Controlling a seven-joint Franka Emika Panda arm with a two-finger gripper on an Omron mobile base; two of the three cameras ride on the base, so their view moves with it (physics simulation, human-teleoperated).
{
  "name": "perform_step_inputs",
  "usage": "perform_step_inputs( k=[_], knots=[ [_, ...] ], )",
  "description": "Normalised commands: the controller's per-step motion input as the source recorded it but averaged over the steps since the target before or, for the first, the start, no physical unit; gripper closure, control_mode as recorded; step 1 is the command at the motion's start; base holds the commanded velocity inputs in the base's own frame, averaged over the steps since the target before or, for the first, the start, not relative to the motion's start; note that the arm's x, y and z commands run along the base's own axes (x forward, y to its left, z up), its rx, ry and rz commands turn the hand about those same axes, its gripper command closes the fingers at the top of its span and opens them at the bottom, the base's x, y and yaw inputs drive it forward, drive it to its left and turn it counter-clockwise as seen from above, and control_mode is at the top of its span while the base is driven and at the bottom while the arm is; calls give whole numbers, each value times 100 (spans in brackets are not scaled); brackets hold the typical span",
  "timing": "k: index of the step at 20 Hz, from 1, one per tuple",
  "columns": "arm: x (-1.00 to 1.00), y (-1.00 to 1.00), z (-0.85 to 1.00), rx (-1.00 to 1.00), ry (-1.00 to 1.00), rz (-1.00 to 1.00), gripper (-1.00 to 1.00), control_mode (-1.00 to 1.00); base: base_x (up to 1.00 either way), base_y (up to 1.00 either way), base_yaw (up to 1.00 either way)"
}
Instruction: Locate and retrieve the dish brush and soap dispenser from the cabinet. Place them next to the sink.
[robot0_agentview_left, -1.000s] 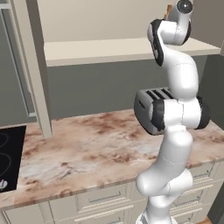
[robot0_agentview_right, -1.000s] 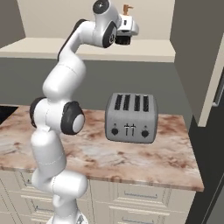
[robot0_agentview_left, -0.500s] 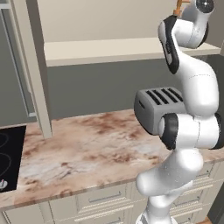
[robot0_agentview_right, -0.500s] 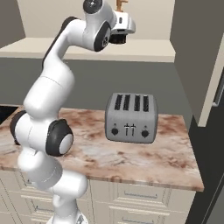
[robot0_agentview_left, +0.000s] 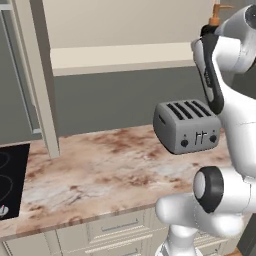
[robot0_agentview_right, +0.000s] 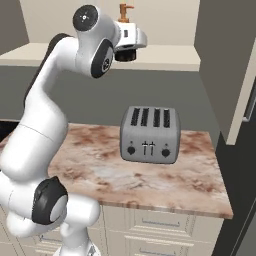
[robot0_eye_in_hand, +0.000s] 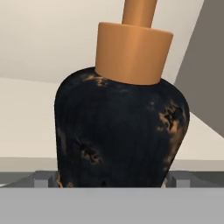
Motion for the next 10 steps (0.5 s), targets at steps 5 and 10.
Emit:
perform_step_inputs(
  k=[5, 10],
  knots=[
    [-100, 6, -1, -1, 0, 0, 100, -100, 0, 0, 0],
    [-100, 5, -1, -3, 0, 0, 100, -100, 0, 0, 0]
  ],
)
